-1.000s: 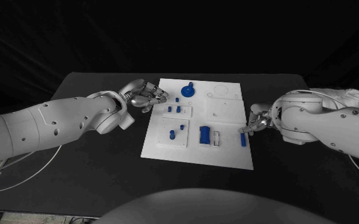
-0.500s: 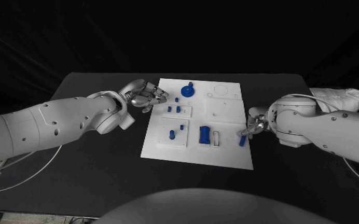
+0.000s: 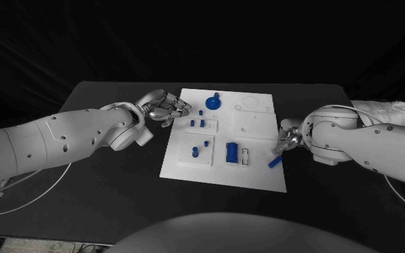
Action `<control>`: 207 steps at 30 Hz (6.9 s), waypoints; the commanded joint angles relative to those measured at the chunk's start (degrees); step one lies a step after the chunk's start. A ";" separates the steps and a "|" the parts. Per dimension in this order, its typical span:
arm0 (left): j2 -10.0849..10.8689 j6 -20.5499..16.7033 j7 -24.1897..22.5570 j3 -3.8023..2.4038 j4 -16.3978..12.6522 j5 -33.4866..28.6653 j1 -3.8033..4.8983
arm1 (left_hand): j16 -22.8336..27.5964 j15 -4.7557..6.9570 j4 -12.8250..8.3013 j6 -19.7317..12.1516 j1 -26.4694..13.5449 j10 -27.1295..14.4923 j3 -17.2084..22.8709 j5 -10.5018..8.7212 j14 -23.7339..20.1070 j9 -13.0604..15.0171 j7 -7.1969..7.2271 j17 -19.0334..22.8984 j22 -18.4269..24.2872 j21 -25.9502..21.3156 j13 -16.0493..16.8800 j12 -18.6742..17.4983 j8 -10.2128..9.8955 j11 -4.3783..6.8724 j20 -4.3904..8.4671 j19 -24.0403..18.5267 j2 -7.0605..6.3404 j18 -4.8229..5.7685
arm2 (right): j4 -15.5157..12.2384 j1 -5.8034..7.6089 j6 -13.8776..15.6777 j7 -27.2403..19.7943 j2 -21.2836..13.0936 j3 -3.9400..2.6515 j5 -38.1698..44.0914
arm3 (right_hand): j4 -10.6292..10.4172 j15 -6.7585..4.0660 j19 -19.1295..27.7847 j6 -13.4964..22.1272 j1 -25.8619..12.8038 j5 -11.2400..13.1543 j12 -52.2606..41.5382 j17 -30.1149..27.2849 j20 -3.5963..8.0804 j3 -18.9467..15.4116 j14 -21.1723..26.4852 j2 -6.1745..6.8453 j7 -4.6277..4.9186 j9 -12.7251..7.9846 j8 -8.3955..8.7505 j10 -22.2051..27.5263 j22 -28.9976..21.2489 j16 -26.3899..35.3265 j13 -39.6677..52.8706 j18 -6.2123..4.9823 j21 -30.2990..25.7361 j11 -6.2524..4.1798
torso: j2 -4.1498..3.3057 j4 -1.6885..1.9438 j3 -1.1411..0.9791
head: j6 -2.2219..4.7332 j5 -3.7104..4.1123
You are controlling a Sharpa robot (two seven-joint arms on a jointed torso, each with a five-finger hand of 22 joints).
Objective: Assemble the parts on the task board
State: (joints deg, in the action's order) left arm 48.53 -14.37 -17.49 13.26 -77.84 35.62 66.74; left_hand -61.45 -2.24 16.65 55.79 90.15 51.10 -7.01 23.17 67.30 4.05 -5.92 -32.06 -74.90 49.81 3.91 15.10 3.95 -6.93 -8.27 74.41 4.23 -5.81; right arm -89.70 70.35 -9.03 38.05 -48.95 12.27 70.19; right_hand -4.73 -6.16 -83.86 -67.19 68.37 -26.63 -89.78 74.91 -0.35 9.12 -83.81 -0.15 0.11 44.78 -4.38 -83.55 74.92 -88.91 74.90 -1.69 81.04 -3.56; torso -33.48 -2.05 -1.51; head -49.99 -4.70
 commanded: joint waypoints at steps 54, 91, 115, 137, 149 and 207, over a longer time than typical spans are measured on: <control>-0.30 0.66 0.08 -0.04 -0.03 0.00 -0.03 | -0.06 -0.13 0.08 0.48 0.25 0.23 -0.35 0.69 -0.48 0.08 -0.75 0.12 -5.85 -0.33 0.04 0.44 0.09 0.00 -0.04 -0.33 0.40 -1.13 | -11.62 2.17 13.31 -0.29 -13.00 1.21 -41.38 | -8.23 2.23 -2.14 10.72 -14.98 12.29 -0.22 11.68 -1.66 0.53 -5.44 -0.61 4.35 -8.50 0.88 -6.45 12.04 1.04 15.10 -0.54 -0.57 3.40 | 0.00 0.04 0.04 | -0.01 1.56; -0.19 0.71 0.78 -0.04 -0.39 0.08 -0.03 | -0.04 -0.14 0.08 0.48 0.27 0.29 -0.38 0.69 -0.52 0.07 -0.73 0.20 -5.83 -0.39 0.06 0.50 0.07 0.00 -0.04 -0.35 0.36 -1.14 | -14.03 0.06 15.03 0.50 -16.17 1.29 -45.72 | -7.15 2.56 -0.74 10.05 -15.44 8.16 -0.22 7.66 -2.36 1.98 -4.51 -2.38 4.67 -15.54 0.49 -6.45 10.91 3.59 15.10 -1.39 -4.19 3.71 | 0.04 -0.06 0.05 | -0.01 1.56; -0.19 1.17 1.27 -0.03 -0.39 0.19 -0.03 | -0.05 -0.15 0.11 0.52 0.26 0.41 -0.42 0.70 -0.54 0.07 -0.71 0.21 -5.84 -0.39 0.07 0.61 0.07 0.00 -0.05 -0.35 0.35 -1.14 | -8.22 -2.73 17.10 -0.69 -10.40 1.29 -41.53 | -6.11 2.78 0.85 11.43 -15.76 10.10 -0.22 5.55 -2.55 2.18 -4.09 -2.22 5.04 -18.51 -0.25 -6.45 9.40 5.15 15.10 -2.27 -8.74 4.01 | 0.00 -0.03 0.00 | -0.01 1.09; -0.27 2.54 3.06 -0.03 -0.47 0.90 -0.03 | -0.10 -0.16 0.13 1.05 0.18 1.44 -0.56 0.76 -0.66 0.13 -1.05 0.38 -5.82 -0.48 0.21 1.32 0.18 0.10 -0.09 -0.37 0.46 -1.16 | -2.98 -2.58 12.66 0.48 -5.92 1.28 -31.94 | -0.52 1.67 0.64 17.60 -14.08 4.70 -0.22 6.59 -1.50 3.80 -4.40 -3.19 3.47 1.26 -15.03 -6.45 9.05 4.43 15.10 -2.43 -10.46 2.64 | 0.01 0.01 0.00 | -0.01 1.01; -0.18 2.90 4.02 -0.03 -0.72 1.24 -0.03 | -0.11 -0.15 0.12 1.16 0.18 1.53 -0.57 0.76 -0.66 0.15 -1.15 0.40 -5.83 -0.45 0.22 1.38 0.22 0.13 -0.08 -0.36 0.46 -1.16 | 1.24 -2.52 9.92 0.90 -2.45 1.28 -26.71 | -4.50 1.20 0.33 17.93 -18.11 6.83 -0.22 6.94 -1.13 3.99 -4.47 -5.42 2.75 6.55 -19.01 -6.45 9.30 4.17 15.10 -2.34 -10.27 2.09 | -0.05 0.02 -0.01 | -0.01 0.90; -0.22 5.84 7.82 -0.03 -0.88 2.11 -0.20 | 0.55 -0.20 0.13 0.93 0.29 1.70 -0.72 0.96 -1.55 0.05 -1.50 1.65 -5.44 -2.22 0.22 1.60 -0.03 0.09 -0.10 -1.14 0.29 -1.43 | -3.11 -2.98 12.13 0.50 -1.28 1.28 1.77 | 8.92 2.78 -0.19 21.67 -7.55 -9.76 -0.22 5.49 -2.28 11.91 -4.17 1.76 5.41 1.39 -9.59 -6.45 9.78 5.05 15.10 -2.23 -10.83 4.22 | 0.00 0.02 0.00 | -0.01 0.77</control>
State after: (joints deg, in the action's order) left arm 48.39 -9.78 -10.07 13.26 -78.58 37.55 66.56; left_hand -61.22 -2.45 16.81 56.80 90.14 52.31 -7.49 23.83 66.25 4.13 -6.93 -30.46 -74.90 47.74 4.07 16.43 3.94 -6.74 -8.28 73.59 4.22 -6.31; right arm -93.25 68.01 3.93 36.27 -50.04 13.01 69.62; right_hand 3.41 -3.69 -83.93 -47.30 60.15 -36.66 -89.78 74.93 -2.17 20.56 -84.02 1.75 7.54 49.12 -30.07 -83.93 74.91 -84.14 74.95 -3.50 70.39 0.33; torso -33.51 -2.05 -1.51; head -49.99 -3.88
